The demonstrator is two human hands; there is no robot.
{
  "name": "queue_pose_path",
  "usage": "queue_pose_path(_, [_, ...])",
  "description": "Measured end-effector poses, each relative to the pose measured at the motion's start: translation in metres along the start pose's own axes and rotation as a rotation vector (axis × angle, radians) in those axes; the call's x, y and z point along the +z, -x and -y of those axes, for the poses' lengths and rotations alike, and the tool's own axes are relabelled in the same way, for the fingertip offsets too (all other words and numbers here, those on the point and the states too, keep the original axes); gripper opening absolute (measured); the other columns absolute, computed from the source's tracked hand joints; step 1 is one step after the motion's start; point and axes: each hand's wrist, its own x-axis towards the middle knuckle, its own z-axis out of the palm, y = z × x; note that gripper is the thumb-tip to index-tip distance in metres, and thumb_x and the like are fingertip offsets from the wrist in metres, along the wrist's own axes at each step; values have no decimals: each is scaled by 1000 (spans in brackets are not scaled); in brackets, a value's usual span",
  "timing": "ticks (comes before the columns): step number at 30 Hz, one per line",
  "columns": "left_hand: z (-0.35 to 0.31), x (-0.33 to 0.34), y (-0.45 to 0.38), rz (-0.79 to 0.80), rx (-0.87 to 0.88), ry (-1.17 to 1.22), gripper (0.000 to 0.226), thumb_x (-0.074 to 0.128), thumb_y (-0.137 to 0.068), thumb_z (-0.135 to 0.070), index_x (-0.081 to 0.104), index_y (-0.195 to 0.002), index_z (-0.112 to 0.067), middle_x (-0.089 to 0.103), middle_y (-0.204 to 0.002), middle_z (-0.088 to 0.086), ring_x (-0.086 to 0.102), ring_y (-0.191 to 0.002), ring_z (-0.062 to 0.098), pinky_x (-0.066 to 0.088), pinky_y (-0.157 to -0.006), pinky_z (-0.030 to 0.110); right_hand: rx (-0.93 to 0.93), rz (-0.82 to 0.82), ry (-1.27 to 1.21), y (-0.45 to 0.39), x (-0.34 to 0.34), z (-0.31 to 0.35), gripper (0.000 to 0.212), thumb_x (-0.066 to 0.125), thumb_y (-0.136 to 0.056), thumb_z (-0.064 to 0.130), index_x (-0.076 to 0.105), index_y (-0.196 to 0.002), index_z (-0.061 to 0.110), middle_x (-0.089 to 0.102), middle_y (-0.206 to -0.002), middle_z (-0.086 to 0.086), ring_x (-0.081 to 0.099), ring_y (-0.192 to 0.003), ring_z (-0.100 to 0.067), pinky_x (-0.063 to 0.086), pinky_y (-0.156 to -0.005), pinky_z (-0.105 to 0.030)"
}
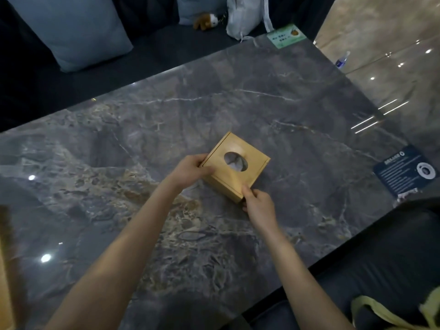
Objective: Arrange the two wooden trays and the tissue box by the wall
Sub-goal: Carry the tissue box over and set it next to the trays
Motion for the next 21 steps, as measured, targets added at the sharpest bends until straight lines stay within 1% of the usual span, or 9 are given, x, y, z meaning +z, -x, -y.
queue_pose_path(6, [3,-3,6,-15,27,39,27,63,-83,-16,66,-110,-11,68,-103,8,61,-99,19,45,-102,45,-4,18,23,-1,1,2,36,45,-92,38,59,-66,16,66,-83,-12,64,-90,-32,50,-89,-56])
queue_pose_path(8, [7,-7,12,-30,36,53,26,64,-83,-17,66,-108,-11,69,-105,7,62,-101,20,45,-102,46,-24,32,28,3,2,3,38,46,-91,37,61,-68,12,68,-88,-19,64,-90,-34,50,-88,-57])
queue_pose_path(10, [11,-14,23,-56,50,81,28,63,-83,-17,66,-110,-12,70,-110,10,62,-107,24,44,-102,46,-51,56,19,9,7,5,41,48,-91,35,64,-75,1,69,-92,-26,64,-91,-38,50,-88,-59])
queue_pose_path(11, [12,-19,30,-72,58,92,28,63,-83,-16,66,-111,-12,70,-111,11,62,-108,25,44,-103,45,-67,75,12,12,11,7,40,49,-91,34,64,-76,1,68,-91,-24,65,-92,-38,50,-88,-58])
queue_pose_path(14, [19,-36,54,-112,82,121,31,61,-84,-12,63,-115,-12,69,-107,8,62,-102,22,46,-101,42,-92,146,27,26,26,14,32,50,-92,33,61,-70,12,67,-86,-15,66,-94,-34,51,-90,-54])
queue_pose_path(17, [32,-56,87,-157,101,163,37,63,-83,-14,59,-119,-12,68,-110,7,63,-103,23,48,-97,37,-154,212,56,42,47,21,40,50,-91,35,65,-78,0,70,-92,-25,66,-91,-38,51,-88,-55])
queue_pose_path(18, [40,-64,99,-186,106,168,36,62,-83,-14,59,-119,-13,69,-108,5,64,-100,21,49,-94,33,-186,231,73,49,54,24,42,51,-91,35,65,-81,-3,70,-90,-25,66,-87,-36,53,-84,-50])
queue_pose_path(20, [56,-76,128,-252,121,184,35,60,-85,-12,59,-120,-16,68,-100,-5,65,-91,7,51,-84,19,-246,284,108,65,71,28,40,50,-92,32,66,-78,-1,68,-75,-15,65,-73,-25,52,-68,-32])
queue_pose_path(21, [65,-82,144,-292,124,200,35,59,-86,-11,58,-120,-18,67,-97,-10,63,-86,0,51,-78,14,-271,311,128,73,81,30,38,51,-92,32,65,-75,1,65,-71,-10,63,-70,-23,51,-65,-29])
